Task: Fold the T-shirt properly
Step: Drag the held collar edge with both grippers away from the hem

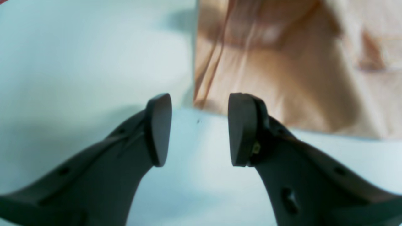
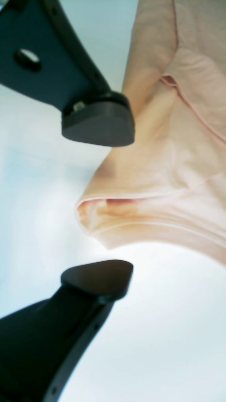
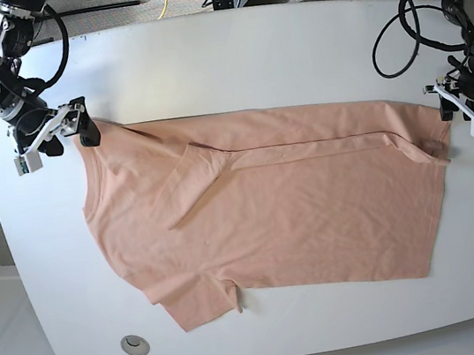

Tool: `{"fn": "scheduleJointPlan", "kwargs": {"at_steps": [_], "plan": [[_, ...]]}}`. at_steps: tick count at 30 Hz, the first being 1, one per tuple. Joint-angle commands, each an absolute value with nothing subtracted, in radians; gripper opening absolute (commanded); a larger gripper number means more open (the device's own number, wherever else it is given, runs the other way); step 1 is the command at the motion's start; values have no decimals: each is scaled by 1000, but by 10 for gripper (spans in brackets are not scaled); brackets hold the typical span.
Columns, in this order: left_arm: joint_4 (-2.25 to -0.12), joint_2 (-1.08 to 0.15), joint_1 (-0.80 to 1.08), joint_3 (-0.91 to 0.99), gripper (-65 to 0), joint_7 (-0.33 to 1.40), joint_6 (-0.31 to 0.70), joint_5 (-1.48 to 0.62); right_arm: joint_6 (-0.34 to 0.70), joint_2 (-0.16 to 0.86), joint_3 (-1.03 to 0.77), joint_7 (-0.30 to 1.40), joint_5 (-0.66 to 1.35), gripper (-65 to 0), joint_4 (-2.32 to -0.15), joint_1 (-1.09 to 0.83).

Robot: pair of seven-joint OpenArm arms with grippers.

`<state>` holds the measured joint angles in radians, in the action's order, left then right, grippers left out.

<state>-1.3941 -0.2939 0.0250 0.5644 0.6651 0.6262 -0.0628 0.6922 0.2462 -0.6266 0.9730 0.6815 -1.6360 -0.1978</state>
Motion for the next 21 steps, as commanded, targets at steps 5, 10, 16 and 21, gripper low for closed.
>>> {"fn": "scheduleJointPlan", "kwargs": {"at_steps": [5,10,16,21], "plan": [[-1408,-311,8,570,-375,585,622,-42,698,252,-636,949,700,-125,-1652,-188],[-1382,-311,7,568,-375,575,622,-36,698,243,-634,920,662,-125,-1652,-188],[-1300,-311,-24,567,-375,573,622,-38,698,200,-630,891,504,-123,-1650,-182],[-1225,-312,-41,567,-375,553,622,-38,698,162,-630,877,375,-123,-1653,-174]]}}
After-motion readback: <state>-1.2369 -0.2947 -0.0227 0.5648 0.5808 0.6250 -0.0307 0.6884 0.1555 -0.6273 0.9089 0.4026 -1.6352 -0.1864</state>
